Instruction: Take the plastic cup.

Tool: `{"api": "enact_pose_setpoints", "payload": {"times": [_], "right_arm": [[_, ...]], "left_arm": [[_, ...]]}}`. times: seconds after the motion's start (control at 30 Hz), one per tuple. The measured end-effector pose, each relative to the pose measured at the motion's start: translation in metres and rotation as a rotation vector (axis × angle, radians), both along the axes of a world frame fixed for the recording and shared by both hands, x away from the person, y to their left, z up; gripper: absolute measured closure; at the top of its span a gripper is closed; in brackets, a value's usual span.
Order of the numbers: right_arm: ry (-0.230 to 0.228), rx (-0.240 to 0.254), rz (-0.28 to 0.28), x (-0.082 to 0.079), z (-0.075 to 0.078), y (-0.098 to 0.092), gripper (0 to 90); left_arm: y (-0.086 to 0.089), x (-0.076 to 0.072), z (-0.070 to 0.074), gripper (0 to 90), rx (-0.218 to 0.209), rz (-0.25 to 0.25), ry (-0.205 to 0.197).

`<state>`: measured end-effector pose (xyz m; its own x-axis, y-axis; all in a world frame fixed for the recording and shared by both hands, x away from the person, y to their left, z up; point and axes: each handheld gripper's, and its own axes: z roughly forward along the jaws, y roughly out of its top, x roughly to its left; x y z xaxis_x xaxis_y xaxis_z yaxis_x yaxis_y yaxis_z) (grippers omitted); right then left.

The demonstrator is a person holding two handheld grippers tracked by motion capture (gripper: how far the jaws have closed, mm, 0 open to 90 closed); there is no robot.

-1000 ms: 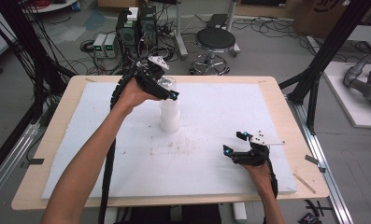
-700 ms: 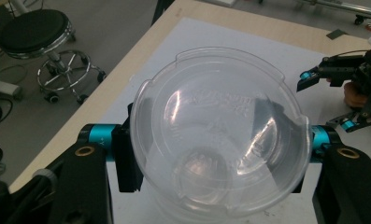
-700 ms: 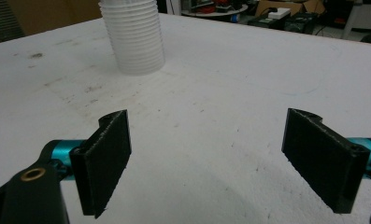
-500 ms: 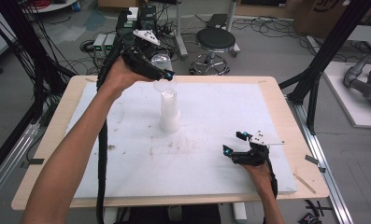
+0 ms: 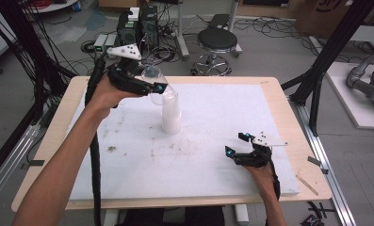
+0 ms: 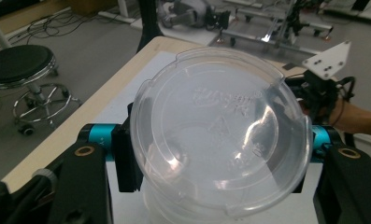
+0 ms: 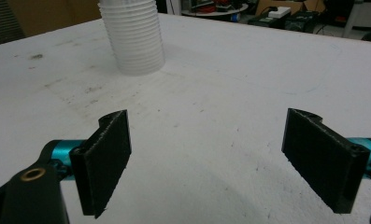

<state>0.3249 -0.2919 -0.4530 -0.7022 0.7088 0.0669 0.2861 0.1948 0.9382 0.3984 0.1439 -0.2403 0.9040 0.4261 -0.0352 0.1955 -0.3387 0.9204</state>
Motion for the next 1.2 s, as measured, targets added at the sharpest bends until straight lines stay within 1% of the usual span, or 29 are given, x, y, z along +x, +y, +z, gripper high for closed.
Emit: {"api": "enact_pose_setpoints", "payload": {"times": [0.07, 0.17, 0.2, 0.27, 0.3, 0.33, 0.37, 0.43, 0.5, 0.6, 0.67, 0.7, 0.77, 0.97, 1.03, 1.07, 1.13, 1.2], "right_arm": [[0.002, 0.002, 0.001, 0.000, 0.000, 0.000, 15.6], [0.003, 0.003, 0.000, 0.000, 0.000, 0.000, 15.6], [-0.003, -0.001, -0.001, 0.000, 0.000, 0.000, 15.6], [0.001, -0.008, 0.003, 0.000, 0.000, 0.001, 15.6], [-0.004, -0.014, 0.004, 0.000, 0.000, 0.001, 15.6], [-0.005, -0.015, 0.004, 0.000, 0.000, 0.001, 15.6], [-0.003, -0.012, 0.002, 0.000, 0.000, 0.001, 15.6], [0.002, -0.014, 0.003, 0.000, 0.000, 0.001, 15.6], [0.003, -0.016, 0.003, 0.000, 0.000, 0.001, 15.6], [0.004, -0.020, 0.007, 0.001, 0.000, 0.002, 15.6], [0.005, -0.021, 0.004, 0.001, 0.000, 0.002, 15.6], [0.006, -0.021, 0.005, 0.001, 0.000, 0.002, 15.6], [0.006, -0.021, 0.005, 0.001, 0.000, 0.002, 15.6], [0.007, -0.023, 0.005, 0.001, 0.000, 0.002, 15.6], [0.009, -0.026, 0.011, 0.001, 0.000, 0.003, 15.6], [0.006, -0.027, 0.009, 0.001, 0.000, 0.003, 15.6], [0.002, -0.030, 0.009, 0.001, 0.000, 0.003, 15.6], [0.010, -0.027, 0.013, 0.002, 0.000, 0.003, 15.6]], "left_arm": [[0.007, -0.010, -0.010, 39.0, -0.046, -0.023, -0.004], [0.015, -0.020, -0.024, 39.0, -0.088, -0.038, -0.011], [0.017, -0.023, -0.029, 39.0, -0.108, -0.039, -0.014], [0.022, -0.030, -0.039, 38.9, -0.142, -0.044, -0.017], [0.024, -0.035, -0.046, 38.9, -0.178, -0.051, -0.018], [0.026, -0.037, -0.050, 38.9, -0.191, -0.055, -0.015], [0.028, -0.042, -0.057, 38.9, -0.205, -0.057, -0.026], [0.030, -0.046, -0.063, 38.9, -0.226, -0.064, -0.026], [0.030, -0.050, -0.072, 38.9, -0.257, -0.064, -0.029], [0.028, -0.056, -0.085, 38.9, -0.268, -0.078, -0.027], [0.024, -0.058, -0.093, 38.9, -0.261, -0.091, -0.025], [0.022, -0.060, -0.097, 38.8, -0.266, -0.098, -0.022], [0.019, -0.061, -0.104, 38.8, -0.273, -0.122, -0.022], [0.012, -0.065, -0.122, 38.7, -0.280, -0.160, -0.009], [0.011, -0.065, -0.129, 38.7, -0.291, -0.178, -0.008], [0.011, -0.065, -0.133, 38.8, -0.291, -0.177, -0.003], [0.011, -0.066, -0.139, 38.8, -0.306, -0.176, -0.001], [0.012, -0.066, -0.141, 38.7, -0.285, -0.165, 0.011]]}}
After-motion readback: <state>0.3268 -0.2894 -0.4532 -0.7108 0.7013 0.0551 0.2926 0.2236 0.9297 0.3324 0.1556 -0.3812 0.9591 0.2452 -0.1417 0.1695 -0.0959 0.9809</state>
